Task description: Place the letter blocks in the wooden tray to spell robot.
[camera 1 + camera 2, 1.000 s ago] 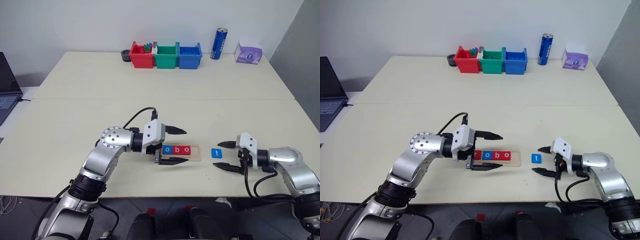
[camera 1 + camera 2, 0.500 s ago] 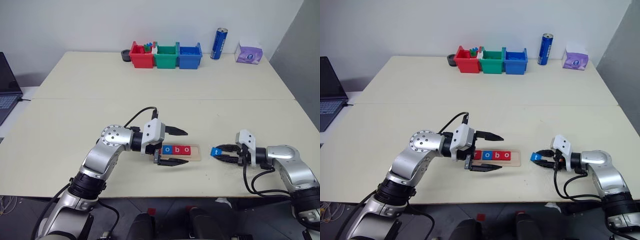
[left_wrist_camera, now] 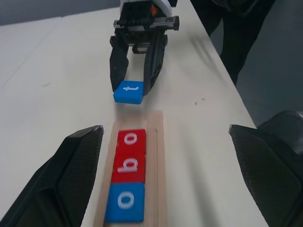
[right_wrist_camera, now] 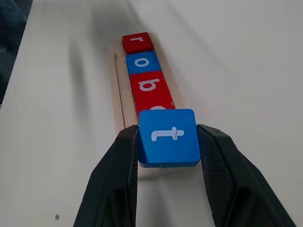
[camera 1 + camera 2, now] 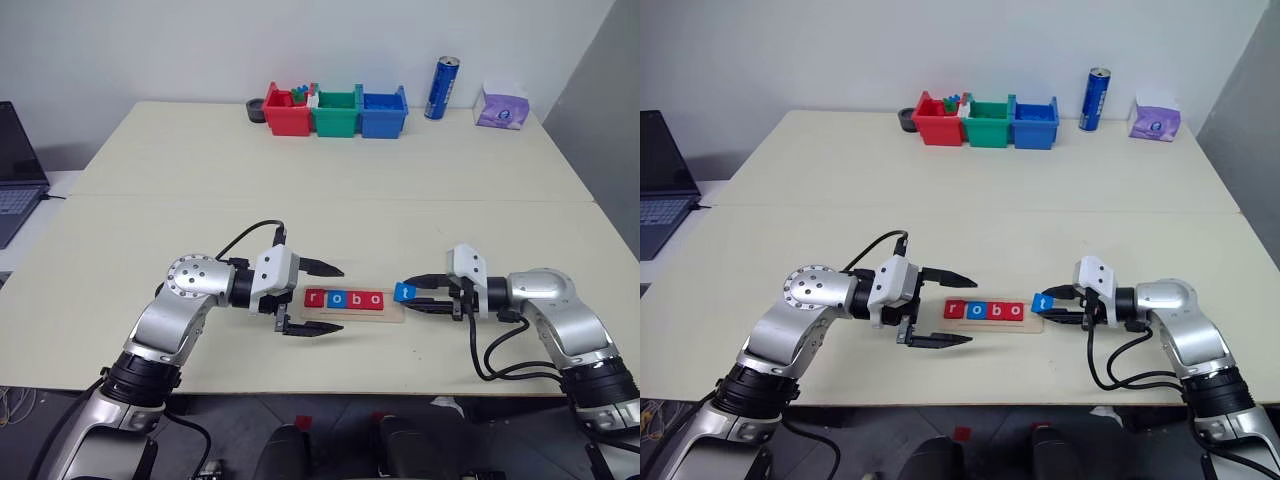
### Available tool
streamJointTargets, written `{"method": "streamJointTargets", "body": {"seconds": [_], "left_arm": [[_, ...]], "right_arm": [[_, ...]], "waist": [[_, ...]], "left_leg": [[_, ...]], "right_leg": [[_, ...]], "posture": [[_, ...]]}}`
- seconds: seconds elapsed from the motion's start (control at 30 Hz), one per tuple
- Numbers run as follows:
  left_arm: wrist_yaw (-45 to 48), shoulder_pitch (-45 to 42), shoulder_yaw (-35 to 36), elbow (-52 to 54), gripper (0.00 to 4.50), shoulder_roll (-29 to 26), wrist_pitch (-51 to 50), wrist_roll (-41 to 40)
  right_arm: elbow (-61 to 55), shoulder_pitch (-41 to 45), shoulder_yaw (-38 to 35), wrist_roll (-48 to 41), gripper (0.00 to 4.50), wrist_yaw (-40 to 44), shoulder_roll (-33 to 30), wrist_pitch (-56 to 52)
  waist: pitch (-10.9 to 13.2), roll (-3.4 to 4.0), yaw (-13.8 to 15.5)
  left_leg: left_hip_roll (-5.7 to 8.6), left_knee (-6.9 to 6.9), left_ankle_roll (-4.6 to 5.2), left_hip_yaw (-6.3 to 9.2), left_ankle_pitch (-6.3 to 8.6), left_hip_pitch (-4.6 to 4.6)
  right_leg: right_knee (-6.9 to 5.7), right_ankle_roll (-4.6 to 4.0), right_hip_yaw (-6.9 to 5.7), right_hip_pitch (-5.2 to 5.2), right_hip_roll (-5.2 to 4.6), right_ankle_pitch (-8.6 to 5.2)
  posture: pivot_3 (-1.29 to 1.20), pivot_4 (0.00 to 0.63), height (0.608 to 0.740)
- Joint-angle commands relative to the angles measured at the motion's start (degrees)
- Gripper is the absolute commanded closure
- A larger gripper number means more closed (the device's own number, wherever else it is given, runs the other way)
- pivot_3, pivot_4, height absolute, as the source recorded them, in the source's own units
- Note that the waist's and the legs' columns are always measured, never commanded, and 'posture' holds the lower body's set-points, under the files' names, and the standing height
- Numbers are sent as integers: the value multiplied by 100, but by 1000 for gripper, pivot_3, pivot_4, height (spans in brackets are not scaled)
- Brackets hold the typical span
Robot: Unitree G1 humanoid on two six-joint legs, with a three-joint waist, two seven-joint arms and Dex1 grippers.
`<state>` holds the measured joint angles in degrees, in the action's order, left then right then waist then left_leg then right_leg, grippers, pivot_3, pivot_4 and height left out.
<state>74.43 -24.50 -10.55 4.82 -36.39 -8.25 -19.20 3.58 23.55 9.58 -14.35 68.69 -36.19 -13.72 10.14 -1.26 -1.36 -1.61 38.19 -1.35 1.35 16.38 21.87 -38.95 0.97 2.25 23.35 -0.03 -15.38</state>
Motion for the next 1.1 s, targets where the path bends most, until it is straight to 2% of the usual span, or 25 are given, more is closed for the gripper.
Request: {"method": "streamJointTargets", "body": {"seconds": [0.03,0.3,1.1], "left_arm": [[-64,-38,126,227,0,-8,42,-86],[-192,30,155,308,0,-36,9,-90],[-257,29,131,360,0,-42,-23,-104]], "right_arm": [[138,168,101,118,3039,112,18,252],[595,334,238,261,3039,258,65,554],[943,491,323,483,3039,362,212,884]], "waist": [[0,0,1],[0,0,-21],[0,0,-22]], "left_leg": [[1,1,0,-1,0,0],[2,0,0,-2,0,-5],[1,0,0,-1,0,-5]], "right_leg": [[0,0,0,0,-3,0],[-4,0,0,0,1,0],[-4,-1,1,0,3,1]], "posture": [[0,150,740],[0,150,740],[0,150,740]]}}
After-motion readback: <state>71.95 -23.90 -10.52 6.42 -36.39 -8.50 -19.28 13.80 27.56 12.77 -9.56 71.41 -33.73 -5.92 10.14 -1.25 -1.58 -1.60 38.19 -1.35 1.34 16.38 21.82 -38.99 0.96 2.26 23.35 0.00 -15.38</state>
